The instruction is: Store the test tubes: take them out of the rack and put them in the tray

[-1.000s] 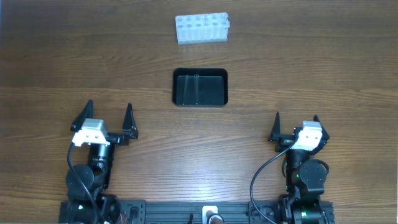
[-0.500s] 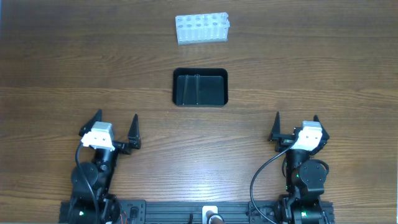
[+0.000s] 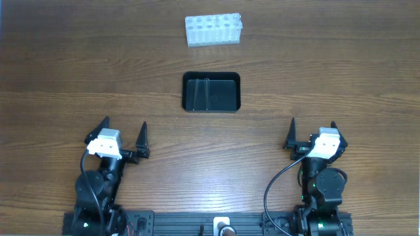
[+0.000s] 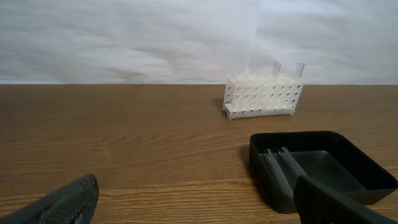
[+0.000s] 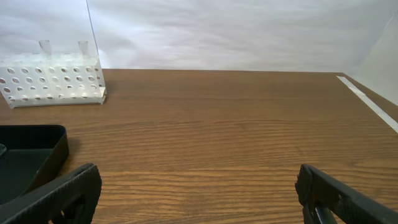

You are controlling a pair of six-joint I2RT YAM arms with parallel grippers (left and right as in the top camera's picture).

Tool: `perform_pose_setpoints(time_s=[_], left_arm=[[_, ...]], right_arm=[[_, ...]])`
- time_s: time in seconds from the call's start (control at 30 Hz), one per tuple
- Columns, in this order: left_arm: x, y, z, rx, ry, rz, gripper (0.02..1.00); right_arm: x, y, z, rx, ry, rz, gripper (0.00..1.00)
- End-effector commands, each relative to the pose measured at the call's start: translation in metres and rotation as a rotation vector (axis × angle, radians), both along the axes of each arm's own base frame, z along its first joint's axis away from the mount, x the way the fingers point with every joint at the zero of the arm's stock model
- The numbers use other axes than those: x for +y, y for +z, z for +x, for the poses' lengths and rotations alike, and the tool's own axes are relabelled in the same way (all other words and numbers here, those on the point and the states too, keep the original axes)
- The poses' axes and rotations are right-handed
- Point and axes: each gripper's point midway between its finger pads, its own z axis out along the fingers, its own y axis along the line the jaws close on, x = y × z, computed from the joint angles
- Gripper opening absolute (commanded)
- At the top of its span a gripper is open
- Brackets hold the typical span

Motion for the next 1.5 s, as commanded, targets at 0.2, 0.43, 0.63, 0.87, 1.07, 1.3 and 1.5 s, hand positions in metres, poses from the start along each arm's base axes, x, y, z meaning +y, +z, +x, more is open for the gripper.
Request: perform_pose_setpoints(time_s=[0.2,0.43,0.63,0.87,1.07,1.3,1.5], left_arm=[[-0.001,0.000,-0.001,-0.006,-0.011,0.009,1.000],[-0.001,0.000,-0.001,-0.006,-0.011,0.009,1.000],[-0.001,0.000,-0.001,-0.006,-0.011,0.009,1.000],[-0.001,0.000,-0.001,-0.006,-0.011,0.009,1.000],[-0.001,0.000,-0.001,-0.006,-0.011,0.009,0.998],[-0.001,0.000,-0.001,-0.006,-0.011,0.009,0.998],[-0.001,0.000,-0.001,-0.006,-0.011,0.009,0.998]], right_arm=[[-0.001,-0.003,0.000,0.004,-0.001,-0.003,0.991],[-0.001,-0.003,0.000,0.004,-0.001,-0.003,0.993],[-0.001,-0.003,0.000,0.004,-0.001,-0.003,0.993],[-0.001,-0.001,0.000,-0.006,-0.001,-0.003,0.991],[-0.001,0.000,0.000,-0.008,0.000,-0.003,0.991],[0.006,0.021,0.003,-0.087,0.037,0.034,0.991],[0.018,0.050,0.020,-0.100,0.105,0.038,0.993]])
